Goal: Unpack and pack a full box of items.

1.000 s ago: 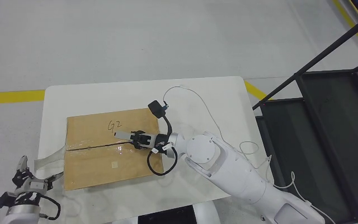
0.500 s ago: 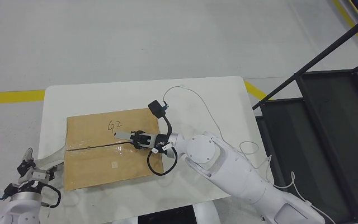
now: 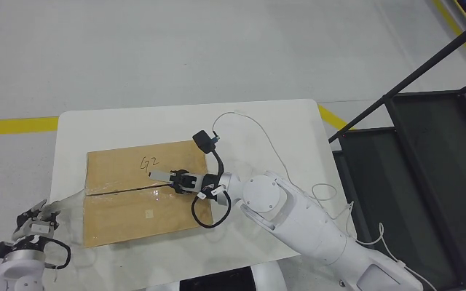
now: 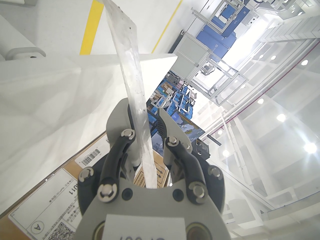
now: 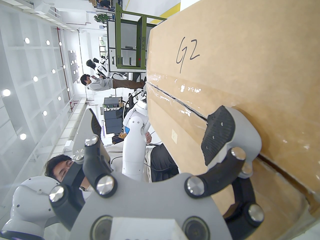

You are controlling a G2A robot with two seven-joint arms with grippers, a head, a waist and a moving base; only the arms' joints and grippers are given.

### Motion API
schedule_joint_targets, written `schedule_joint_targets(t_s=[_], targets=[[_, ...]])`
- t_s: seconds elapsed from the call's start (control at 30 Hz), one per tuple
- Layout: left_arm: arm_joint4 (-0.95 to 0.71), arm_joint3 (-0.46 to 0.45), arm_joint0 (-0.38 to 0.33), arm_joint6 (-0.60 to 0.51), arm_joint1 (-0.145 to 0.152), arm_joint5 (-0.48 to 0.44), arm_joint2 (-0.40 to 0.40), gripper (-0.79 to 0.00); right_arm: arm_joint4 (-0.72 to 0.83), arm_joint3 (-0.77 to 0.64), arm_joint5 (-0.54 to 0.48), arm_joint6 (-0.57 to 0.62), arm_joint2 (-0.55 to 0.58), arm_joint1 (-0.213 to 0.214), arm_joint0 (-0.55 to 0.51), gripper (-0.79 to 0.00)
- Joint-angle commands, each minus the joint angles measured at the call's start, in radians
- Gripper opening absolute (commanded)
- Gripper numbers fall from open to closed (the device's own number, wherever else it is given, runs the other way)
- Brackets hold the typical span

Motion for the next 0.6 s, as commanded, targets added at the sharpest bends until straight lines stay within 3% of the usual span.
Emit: schedule_joint_targets(t_s=[0.0,0.57], targets=[[-0.002,-0.002,0.003,0.0,0.002,-0.002,-0.004,-0.619,0.0,0.0,0.0,0.0,0.0,0.0,0.0,0.0],[-0.045,0.043,-0.012,0.028,0.021,-0.013,-0.085,-0.631,0.0,0.0,0.0,0.0,0.0,0.0,0.0,0.0]])
